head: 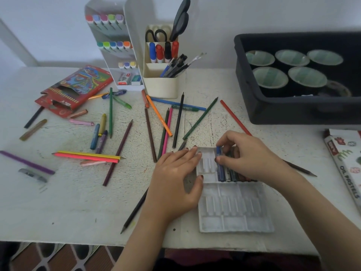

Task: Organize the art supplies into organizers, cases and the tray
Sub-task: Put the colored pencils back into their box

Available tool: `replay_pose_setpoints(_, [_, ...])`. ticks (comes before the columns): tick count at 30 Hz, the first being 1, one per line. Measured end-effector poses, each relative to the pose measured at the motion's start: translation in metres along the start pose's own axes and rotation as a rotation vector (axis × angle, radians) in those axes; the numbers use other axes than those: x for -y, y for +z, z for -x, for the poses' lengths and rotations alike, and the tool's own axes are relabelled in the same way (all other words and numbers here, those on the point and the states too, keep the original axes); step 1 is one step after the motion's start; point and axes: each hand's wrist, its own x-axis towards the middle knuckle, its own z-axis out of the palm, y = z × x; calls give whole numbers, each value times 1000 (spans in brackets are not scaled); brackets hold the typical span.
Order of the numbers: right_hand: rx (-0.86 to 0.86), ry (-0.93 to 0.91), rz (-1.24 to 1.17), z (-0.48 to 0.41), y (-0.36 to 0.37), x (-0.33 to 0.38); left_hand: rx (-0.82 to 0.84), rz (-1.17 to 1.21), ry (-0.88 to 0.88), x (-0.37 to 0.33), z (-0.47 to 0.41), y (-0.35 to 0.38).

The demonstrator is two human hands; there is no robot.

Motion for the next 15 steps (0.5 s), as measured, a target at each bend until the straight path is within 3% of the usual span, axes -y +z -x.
replay_pose_setpoints(15, [71,19,91,-5,-1,-3,44,-19,-1,-1,2,-3])
